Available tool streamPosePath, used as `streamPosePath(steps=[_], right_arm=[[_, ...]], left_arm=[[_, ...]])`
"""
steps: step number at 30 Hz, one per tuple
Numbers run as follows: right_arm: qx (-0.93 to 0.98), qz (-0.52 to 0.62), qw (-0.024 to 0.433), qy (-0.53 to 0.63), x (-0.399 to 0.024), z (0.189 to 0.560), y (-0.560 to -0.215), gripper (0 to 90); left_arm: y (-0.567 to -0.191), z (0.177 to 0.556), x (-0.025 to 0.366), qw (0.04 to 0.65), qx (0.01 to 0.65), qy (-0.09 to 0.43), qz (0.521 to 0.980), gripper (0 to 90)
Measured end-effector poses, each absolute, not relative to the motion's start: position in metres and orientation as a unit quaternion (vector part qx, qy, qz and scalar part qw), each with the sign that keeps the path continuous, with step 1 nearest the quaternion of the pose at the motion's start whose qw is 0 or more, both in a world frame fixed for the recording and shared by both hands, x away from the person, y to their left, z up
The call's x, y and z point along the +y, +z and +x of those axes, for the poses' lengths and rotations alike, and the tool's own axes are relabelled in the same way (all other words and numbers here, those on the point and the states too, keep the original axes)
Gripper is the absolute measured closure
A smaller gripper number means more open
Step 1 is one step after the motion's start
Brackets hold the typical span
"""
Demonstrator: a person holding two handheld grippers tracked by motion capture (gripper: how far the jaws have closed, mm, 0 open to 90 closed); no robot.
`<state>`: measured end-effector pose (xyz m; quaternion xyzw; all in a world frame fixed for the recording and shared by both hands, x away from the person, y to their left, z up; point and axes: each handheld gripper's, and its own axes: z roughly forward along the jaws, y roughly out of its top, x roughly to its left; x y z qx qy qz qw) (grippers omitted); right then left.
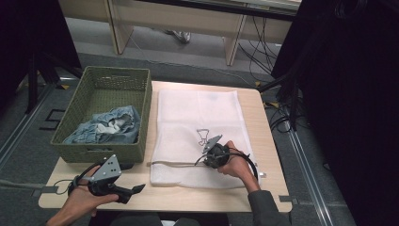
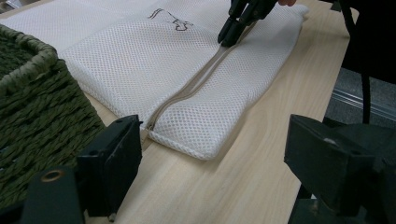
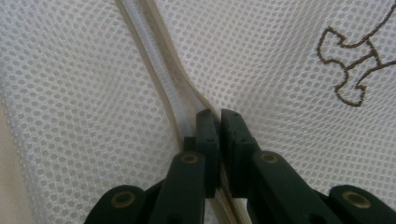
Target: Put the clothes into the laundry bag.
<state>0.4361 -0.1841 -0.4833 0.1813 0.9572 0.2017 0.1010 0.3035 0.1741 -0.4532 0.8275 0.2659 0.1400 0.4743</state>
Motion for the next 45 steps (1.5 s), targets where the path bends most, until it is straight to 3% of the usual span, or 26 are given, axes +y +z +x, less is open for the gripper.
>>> streamPosePath(steps=[22, 30, 40, 45], right_arm=[[0.931, 0.185, 0.172, 0.262, -0.188, 0.442, -0.427, 87.6], [0.908, 0.229, 0.199, 0.29, -0.187, 0.456, -0.411, 87.6], [0.898, 0.238, 0.207, 0.306, -0.183, 0.47, -0.409, 87.7], [0.894, 0.238, 0.214, 0.313, -0.185, 0.469, -0.403, 87.6]], left_arm=[[-0.443, 0.305, 0.177, 0.489, 0.281, 0.161, 0.81, 18.0], [-0.417, 0.31, 0.187, 0.487, 0.288, 0.206, 0.798, 16.7], [-0.377, 0.351, 0.223, 0.448, 0.358, 0.255, 0.779, 16.5], [-0.366, 0.389, 0.24, 0.385, 0.363, 0.241, 0.814, 15.7]])
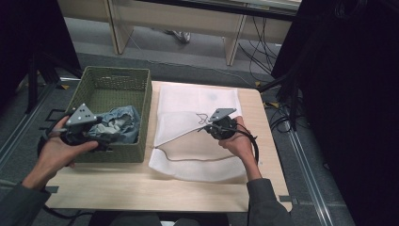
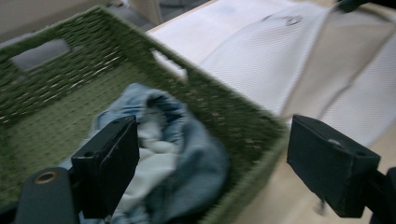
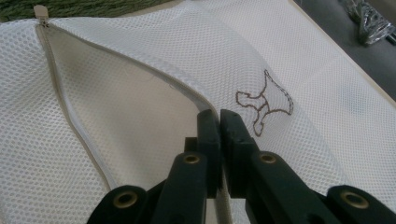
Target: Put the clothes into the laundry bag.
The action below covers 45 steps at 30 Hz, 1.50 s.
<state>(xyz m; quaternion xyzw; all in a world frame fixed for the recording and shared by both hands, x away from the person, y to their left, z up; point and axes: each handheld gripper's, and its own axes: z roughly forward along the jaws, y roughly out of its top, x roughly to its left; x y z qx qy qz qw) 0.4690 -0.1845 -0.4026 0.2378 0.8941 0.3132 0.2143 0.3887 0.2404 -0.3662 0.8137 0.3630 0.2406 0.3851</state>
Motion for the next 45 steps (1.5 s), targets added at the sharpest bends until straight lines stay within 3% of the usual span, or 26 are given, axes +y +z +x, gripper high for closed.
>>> streamPosePath(steps=[4, 8, 20, 32, 41, 42, 45], right_arm=[[0.895, 0.236, 0.212, 0.312, -0.183, 0.469, -0.403, 87.6], [0.896, 0.237, 0.211, 0.311, -0.182, 0.468, -0.404, 87.6], [0.898, 0.237, 0.204, 0.308, -0.184, 0.469, -0.407, 87.5], [0.9, 0.234, 0.207, 0.306, -0.184, 0.469, -0.407, 87.4], [0.901, 0.236, 0.206, 0.3, -0.183, 0.469, -0.408, 87.4], [0.901, 0.236, 0.206, 0.301, -0.183, 0.469, -0.408, 87.4], [0.901, 0.233, 0.208, 0.301, -0.183, 0.469, -0.408, 87.4]], left_arm=[[-0.369, 0.419, 0.243, 0.369, 0.379, 0.227, 0.817, 15.1], [-0.376, 0.449, 0.243, 0.326, 0.369, 0.189, 0.85, 15.1], [-0.414, 0.498, 0.243, 0.278, 0.358, 0.135, 0.881, 16.2], [-0.439, 0.502, 0.247, 0.291, 0.318, 0.125, 0.893, 14.5], [-0.459, 0.509, 0.24, 0.239, 0.314, 0.114, 0.912, 10.5], [-0.461, 0.51, 0.239, 0.222, 0.311, 0.121, 0.916, 13.3], [-0.46, 0.512, 0.238, 0.22, 0.344, 0.123, 0.905, 44.2]])
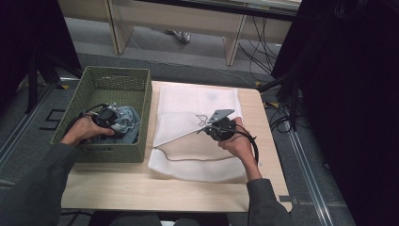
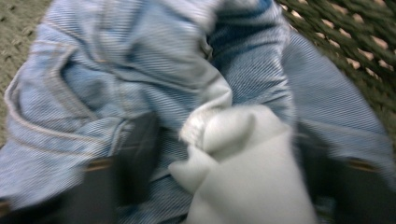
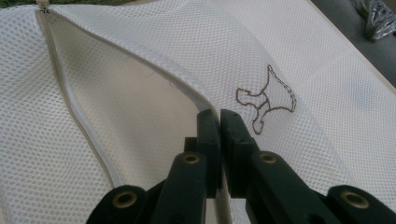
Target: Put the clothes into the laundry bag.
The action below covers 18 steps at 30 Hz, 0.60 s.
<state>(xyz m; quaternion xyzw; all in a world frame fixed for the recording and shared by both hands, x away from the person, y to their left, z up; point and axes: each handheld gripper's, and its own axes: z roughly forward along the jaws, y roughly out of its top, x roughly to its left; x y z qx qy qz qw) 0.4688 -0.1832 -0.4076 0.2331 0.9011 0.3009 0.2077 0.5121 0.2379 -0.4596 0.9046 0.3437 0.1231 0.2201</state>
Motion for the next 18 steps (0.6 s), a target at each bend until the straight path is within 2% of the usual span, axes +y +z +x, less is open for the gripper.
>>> streamPosePath(steps=[1, 3, 5, 7, 9, 13, 16, 18], right_arm=[[0.9, 0.236, 0.207, 0.301, -0.183, 0.468, -0.408, 87.4], [0.902, 0.227, 0.209, 0.302, -0.183, 0.47, -0.408, 87.4], [0.902, 0.227, 0.21, 0.302, -0.184, 0.47, -0.408, 87.4], [0.901, 0.231, 0.208, 0.301, -0.184, 0.47, -0.408, 87.4], [0.902, 0.234, 0.204, 0.301, -0.184, 0.47, -0.408, 87.4], [0.902, 0.235, 0.203, 0.299, -0.185, 0.47, -0.409, 87.4], [0.902, 0.235, 0.203, 0.3, -0.185, 0.47, -0.409, 87.4], [0.9, 0.247, 0.199, 0.298, -0.184, 0.468, -0.41, 87.3]], left_arm=[[-0.458, 0.513, 0.239, 0.22, 0.349, 0.135, 0.901, 56.2], [-0.456, 0.515, 0.241, 0.228, 0.374, 0.166, 0.884, 65.4], [-0.456, 0.517, 0.244, 0.239, 0.402, 0.213, 0.858, 68.3], [-0.456, 0.519, 0.247, 0.254, 0.428, 0.198, 0.845, 67.3], [-0.455, 0.52, 0.249, 0.256, 0.429, 0.167, 0.85, 58.0], [-0.448, 0.515, 0.251, 0.253, 0.425, 0.134, 0.859, 26.2], [-0.446, 0.51, 0.254, 0.234, 0.408, 0.168, 0.866, 15.1], [-0.444, 0.507, 0.255, 0.229, 0.404, 0.177, 0.868, 14.5]])
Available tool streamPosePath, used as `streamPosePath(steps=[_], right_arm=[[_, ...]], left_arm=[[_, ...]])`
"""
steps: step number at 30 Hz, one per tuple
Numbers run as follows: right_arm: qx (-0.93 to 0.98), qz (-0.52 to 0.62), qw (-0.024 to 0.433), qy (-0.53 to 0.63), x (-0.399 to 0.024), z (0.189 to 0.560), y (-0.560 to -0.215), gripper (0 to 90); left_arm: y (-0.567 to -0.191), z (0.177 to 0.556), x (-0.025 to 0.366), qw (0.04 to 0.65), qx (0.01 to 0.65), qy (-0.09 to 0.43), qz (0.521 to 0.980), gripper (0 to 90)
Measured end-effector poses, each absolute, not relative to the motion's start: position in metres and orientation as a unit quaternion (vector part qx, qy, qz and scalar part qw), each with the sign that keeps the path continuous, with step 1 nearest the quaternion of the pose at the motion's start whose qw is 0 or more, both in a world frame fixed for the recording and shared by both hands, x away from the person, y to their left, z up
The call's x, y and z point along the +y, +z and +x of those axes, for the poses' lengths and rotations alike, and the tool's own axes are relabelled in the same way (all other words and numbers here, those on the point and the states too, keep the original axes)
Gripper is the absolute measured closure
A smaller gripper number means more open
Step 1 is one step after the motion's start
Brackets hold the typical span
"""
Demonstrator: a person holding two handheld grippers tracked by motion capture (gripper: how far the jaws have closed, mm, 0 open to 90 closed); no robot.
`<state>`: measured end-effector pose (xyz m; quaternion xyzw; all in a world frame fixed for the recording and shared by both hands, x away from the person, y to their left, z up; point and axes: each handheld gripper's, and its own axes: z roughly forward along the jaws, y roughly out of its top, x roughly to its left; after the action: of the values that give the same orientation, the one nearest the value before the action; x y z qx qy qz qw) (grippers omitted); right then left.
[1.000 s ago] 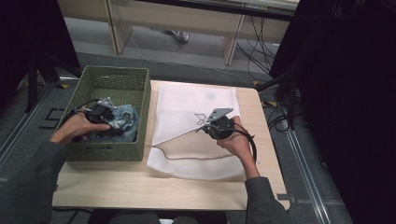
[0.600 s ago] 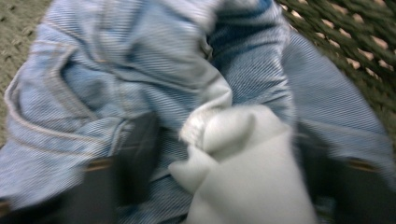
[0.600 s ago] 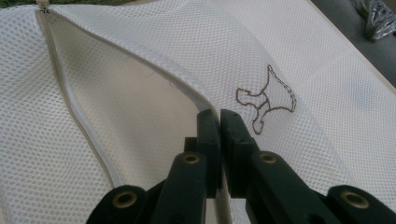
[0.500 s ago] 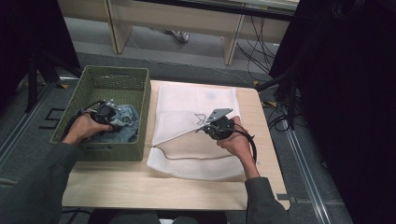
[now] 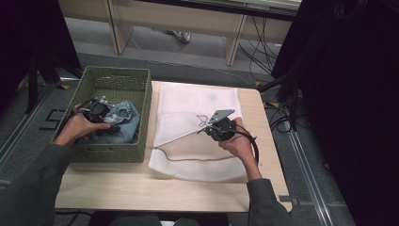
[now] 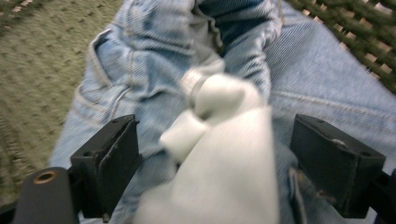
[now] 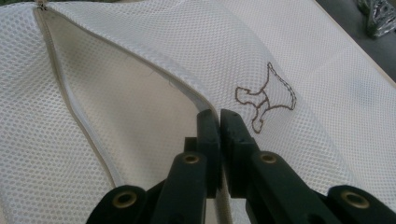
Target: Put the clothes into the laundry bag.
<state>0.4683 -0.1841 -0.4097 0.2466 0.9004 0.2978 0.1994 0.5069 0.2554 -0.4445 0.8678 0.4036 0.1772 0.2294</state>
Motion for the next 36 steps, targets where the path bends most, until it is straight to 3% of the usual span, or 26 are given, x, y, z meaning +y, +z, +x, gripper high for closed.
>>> streamPosePath(steps=[5, 10, 17, 19, 22, 23, 25, 28, 29, 31, 32, 36], right_arm=[[0.902, 0.242, 0.201, 0.296, -0.183, 0.469, -0.411, 87.3], [0.902, 0.241, 0.201, 0.295, -0.183, 0.469, -0.411, 87.3], [0.905, 0.235, 0.2, 0.292, -0.183, 0.47, -0.411, 87.3], [0.902, 0.247, 0.199, 0.294, -0.183, 0.469, -0.41, 87.3], [0.901, 0.245, 0.199, 0.297, -0.183, 0.469, -0.41, 87.3], [0.902, 0.242, 0.203, 0.296, -0.183, 0.469, -0.41, 87.3], [0.901, 0.24, 0.204, 0.298, -0.183, 0.469, -0.409, 87.3], [0.901, 0.237, 0.207, 0.298, -0.184, 0.47, -0.41, 87.4], [0.901, 0.237, 0.206, 0.298, -0.184, 0.47, -0.41, 87.3], [0.903, 0.236, 0.205, 0.296, -0.184, 0.47, -0.41, 87.3], [0.901, 0.242, 0.2, 0.298, -0.183, 0.47, -0.41, 87.3], [0.904, 0.233, 0.2, 0.298, -0.184, 0.471, -0.41, 87.3]], left_arm=[[-0.456, 0.506, 0.255, 0.207, 0.408, 0.148, 0.877, 13.8], [-0.472, 0.514, 0.25, 0.211, 0.424, 0.117, 0.873, 0.0], [-0.483, 0.517, 0.239, 0.18, 0.405, 0.124, 0.888, 0.0], [-0.481, 0.518, 0.238, 0.176, 0.406, 0.123, 0.888, 9.0], [-0.475, 0.519, 0.241, 0.177, 0.409, 0.136, 0.885, 47.4], [-0.474, 0.52, 0.243, 0.178, 0.414, 0.135, 0.883, 55.9], [-0.472, 0.521, 0.244, 0.183, 0.428, 0.142, 0.874, 63.5], [-0.465, 0.522, 0.243, 0.184, 0.449, 0.203, 0.85, 66.7], [-0.463, 0.523, 0.243, 0.187, 0.46, 0.215, 0.841, 66.9], [-0.465, 0.525, 0.244, 0.196, 0.463, 0.169, 0.848, 64.1], [-0.466, 0.527, 0.245, 0.195, 0.464, 0.135, 0.853, 56.2], [-0.471, 0.524, 0.241, 0.193, 0.452, 0.105, 0.864, 21.2]])
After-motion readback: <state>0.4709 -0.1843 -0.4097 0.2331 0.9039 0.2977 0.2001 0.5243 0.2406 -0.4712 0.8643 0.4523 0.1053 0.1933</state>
